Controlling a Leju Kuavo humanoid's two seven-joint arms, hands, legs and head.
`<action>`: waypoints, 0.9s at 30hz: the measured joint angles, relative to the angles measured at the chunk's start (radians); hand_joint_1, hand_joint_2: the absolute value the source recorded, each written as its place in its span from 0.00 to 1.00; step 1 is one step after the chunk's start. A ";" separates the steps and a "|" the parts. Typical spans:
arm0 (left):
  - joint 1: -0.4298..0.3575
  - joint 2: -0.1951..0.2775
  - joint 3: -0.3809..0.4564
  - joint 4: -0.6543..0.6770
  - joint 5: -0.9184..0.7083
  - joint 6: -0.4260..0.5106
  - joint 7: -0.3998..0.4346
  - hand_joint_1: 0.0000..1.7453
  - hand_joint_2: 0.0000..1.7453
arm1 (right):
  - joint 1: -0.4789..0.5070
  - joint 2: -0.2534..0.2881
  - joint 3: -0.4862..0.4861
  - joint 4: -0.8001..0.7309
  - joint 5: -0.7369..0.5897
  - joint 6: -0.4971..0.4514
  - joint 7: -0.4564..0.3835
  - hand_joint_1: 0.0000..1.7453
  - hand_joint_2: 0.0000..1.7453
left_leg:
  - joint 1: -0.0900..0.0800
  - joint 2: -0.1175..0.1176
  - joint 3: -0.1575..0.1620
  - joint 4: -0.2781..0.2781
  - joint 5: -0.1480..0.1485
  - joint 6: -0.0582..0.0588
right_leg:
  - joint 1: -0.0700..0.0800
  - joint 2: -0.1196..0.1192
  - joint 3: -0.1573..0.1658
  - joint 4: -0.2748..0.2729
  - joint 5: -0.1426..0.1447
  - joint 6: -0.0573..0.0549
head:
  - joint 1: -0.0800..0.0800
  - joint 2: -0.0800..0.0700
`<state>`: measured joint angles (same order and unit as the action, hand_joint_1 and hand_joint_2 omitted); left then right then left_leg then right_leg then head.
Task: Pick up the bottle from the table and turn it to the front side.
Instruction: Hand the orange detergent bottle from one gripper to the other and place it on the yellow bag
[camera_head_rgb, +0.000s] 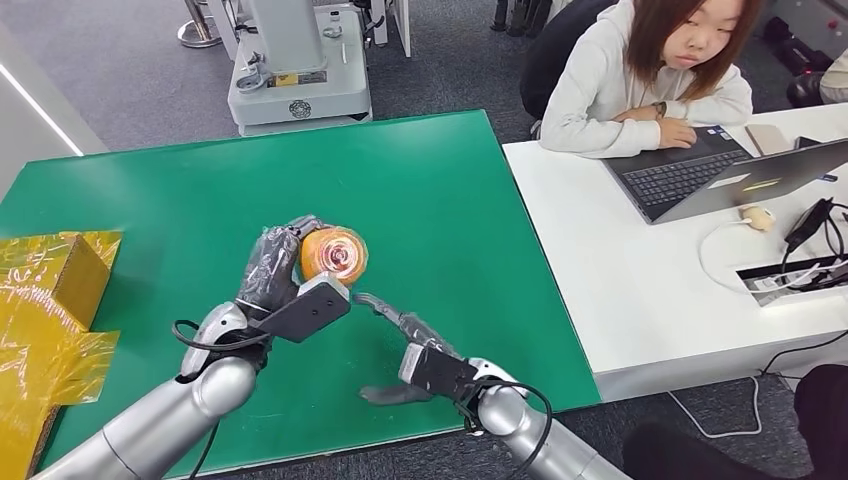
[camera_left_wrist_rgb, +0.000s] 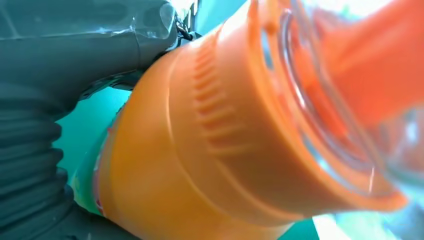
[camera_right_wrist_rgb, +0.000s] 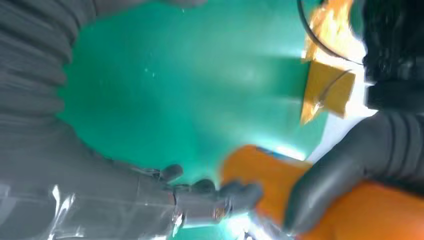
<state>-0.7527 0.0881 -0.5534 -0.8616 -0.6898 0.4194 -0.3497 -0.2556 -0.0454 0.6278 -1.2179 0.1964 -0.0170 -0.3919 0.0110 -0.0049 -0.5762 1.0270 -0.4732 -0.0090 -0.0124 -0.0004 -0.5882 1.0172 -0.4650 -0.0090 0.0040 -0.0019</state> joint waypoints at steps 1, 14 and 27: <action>-0.009 0.010 -0.010 0.003 -0.073 0.029 0.022 1.00 1.00 | 0.007 0.000 0.001 -0.004 0.004 0.000 -0.003 0.00 1.00 | 0.000 0.000 0.000 0.000 0.000 0.000 | 0.000 0.000 0.000 0.000 0.000 0.000 | 0.000 0.000; -0.121 0.229 -0.100 0.014 -0.837 0.123 0.242 1.00 1.00 | 0.092 0.000 -0.030 -0.026 0.008 -0.048 -0.081 0.00 1.00 | 0.000 0.002 0.000 0.000 0.000 0.000 | 0.000 0.002 -0.001 0.001 0.000 0.000 | 0.000 0.000; -0.043 0.625 -0.119 -0.175 -0.872 0.031 0.350 1.00 1.00 | 0.175 0.000 -0.103 -0.109 0.033 -0.042 -0.083 0.00 1.00 | 0.000 0.008 -0.001 -0.002 -0.001 -0.002 | 0.000 0.009 -0.005 0.002 -0.001 -0.001 | 0.000 0.000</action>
<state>-0.7956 0.7135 -0.6720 -1.0363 -1.5620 0.4500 0.0004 -0.0807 -0.0454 0.5250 -1.3269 0.2294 -0.0587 -0.4746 0.0112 0.0033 -0.5767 1.0254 -0.4744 -0.0112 -0.0122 0.0084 -0.5931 1.0195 -0.4658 -0.0100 0.0042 -0.0019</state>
